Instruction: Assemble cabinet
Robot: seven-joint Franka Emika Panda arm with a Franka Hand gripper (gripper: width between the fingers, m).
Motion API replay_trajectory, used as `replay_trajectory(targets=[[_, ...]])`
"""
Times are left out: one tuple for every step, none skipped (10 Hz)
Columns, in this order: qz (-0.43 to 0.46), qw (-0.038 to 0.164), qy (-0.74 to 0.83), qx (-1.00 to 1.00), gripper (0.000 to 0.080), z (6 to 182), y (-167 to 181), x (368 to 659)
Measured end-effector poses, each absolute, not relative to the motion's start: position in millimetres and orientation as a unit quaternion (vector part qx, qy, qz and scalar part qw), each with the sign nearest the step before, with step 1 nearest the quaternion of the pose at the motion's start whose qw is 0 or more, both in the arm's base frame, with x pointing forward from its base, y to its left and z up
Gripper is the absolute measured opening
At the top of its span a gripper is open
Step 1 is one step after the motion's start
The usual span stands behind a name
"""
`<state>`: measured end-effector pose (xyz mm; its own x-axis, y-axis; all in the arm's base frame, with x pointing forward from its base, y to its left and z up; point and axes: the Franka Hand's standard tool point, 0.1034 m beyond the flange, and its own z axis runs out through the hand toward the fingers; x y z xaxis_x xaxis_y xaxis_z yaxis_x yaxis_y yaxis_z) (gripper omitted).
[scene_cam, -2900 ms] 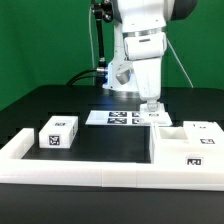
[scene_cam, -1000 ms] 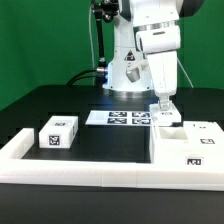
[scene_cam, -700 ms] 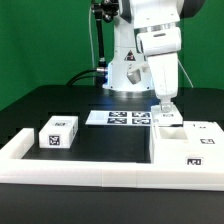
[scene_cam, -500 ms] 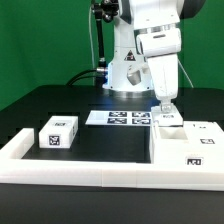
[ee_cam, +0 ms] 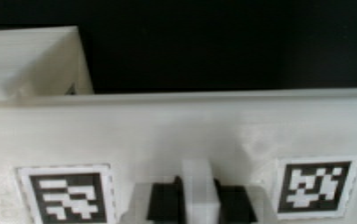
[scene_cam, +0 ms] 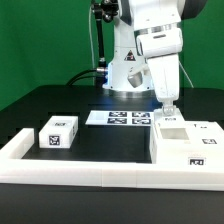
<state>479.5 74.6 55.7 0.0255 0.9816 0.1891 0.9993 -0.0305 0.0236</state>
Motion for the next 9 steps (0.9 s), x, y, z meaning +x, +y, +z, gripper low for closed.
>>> replay_trajectory(targets=[[-0.084,0.052,-0.707,-0.700,0.0062,54.0,73,482],[-0.084,0.052,-0.704,-0.703,0.0062,54.2,73,481],[-0.084,0.052,-0.704,-0.703,0.0062,54.2,73,482],[-0.084,0.052,-0.704,-0.703,0.0062,54.2,73,482],[-0.084,0.052,-0.704,-0.703,0.0062,54.2,73,482],[-0.084,0.052,-0.705,-0.703,0.0062,54.4,73,483],[-0.087,0.050,-0.707,-0.700,0.0062,55.6,70,490],[-0.088,0.053,-0.706,-0.701,0.0062,56.4,69,501],[-0.089,0.056,-0.706,-0.700,0.0062,57.3,69,513]])
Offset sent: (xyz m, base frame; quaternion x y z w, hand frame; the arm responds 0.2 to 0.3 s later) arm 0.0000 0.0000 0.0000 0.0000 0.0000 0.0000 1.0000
